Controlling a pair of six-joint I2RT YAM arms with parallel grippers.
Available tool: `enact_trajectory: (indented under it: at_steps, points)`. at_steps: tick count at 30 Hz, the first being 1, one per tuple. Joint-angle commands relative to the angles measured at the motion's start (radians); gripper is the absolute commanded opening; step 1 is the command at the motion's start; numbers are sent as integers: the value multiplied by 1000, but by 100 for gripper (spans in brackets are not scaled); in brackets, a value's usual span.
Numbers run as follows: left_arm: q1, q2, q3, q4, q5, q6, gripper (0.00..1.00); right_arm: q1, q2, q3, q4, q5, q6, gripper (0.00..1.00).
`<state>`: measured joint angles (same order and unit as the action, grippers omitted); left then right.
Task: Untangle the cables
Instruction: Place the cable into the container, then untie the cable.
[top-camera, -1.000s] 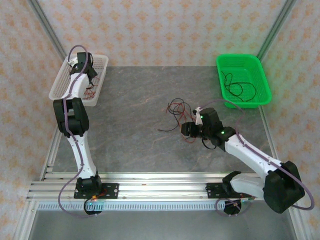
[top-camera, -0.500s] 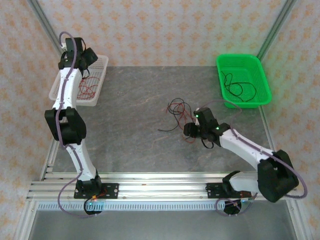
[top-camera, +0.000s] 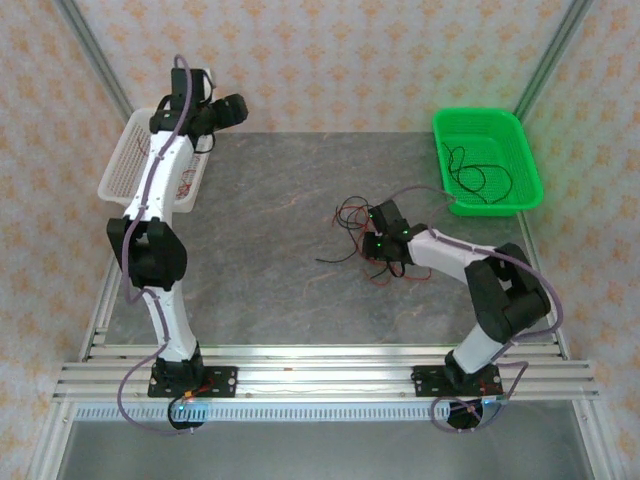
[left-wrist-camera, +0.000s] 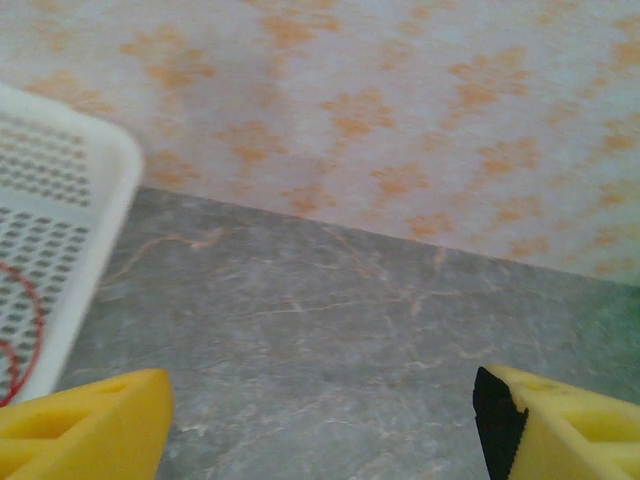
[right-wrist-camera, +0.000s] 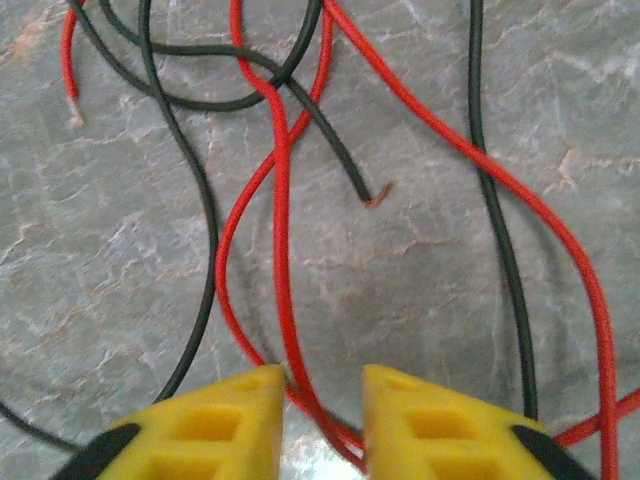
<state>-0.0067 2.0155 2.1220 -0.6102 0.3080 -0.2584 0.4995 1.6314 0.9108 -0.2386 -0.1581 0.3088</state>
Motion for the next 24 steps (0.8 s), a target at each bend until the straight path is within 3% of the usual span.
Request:
enact_trajectory:
  at_steps: [1,4,10,17,24]
  points:
    - [-51,18,68,-31,65,75,80,5,13,40,26,84,12,13]
    - [-104,20,92,-21,69,80,80,5,3,46,35,93,15,0]
    - [-223,-11,74,29,60,55,79,5,-130,42,33,68,-30,0]
    - [-379,-184,-229,276,38,24,74,2,-357,125,-54,-80,-216,0]
    - [-494,-333,-476,454,-8,70,66,-60,-377,331,-217,-295,-405,0]
